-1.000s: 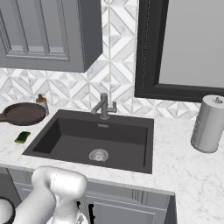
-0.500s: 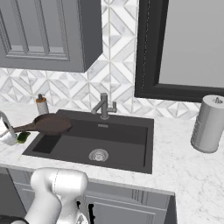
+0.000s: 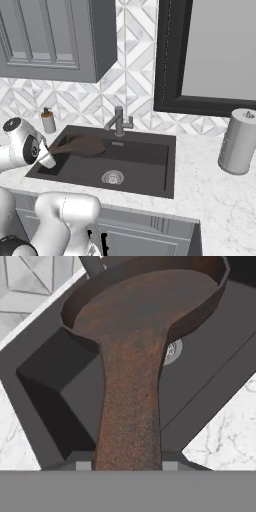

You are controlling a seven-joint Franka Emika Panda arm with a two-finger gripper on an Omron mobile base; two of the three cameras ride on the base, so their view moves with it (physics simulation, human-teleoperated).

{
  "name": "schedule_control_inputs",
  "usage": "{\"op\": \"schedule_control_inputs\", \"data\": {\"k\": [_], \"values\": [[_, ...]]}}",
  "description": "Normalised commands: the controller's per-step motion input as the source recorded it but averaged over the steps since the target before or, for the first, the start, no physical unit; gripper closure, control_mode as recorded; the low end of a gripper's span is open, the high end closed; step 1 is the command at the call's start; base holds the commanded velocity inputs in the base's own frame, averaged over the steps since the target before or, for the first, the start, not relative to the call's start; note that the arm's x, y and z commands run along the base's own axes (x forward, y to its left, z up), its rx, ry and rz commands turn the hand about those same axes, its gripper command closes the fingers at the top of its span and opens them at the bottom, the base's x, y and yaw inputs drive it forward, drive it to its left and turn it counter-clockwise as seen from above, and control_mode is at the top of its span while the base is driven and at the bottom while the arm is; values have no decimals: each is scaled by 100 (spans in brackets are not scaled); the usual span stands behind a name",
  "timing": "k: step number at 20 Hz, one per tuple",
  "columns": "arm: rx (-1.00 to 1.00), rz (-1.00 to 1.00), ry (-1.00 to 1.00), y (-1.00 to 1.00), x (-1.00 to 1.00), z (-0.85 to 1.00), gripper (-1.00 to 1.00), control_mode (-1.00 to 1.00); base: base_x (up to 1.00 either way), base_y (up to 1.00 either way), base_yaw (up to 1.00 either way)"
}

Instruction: Pick the pan and sponge and place them into the sink. Then turn on the water.

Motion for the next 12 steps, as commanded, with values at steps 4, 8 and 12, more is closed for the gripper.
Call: {"op": "schedule_control_inputs", "data": {"k": [4, 8, 12], "values": [[0, -27, 12, -5, 75, -26, 100, -100, 0, 0, 0], [-1, -34, 13, 0, 66, -31, 100, -100, 0, 0, 0], [0, -33, 8, -6, 59, -34, 100, -100, 0, 0, 0]]}}
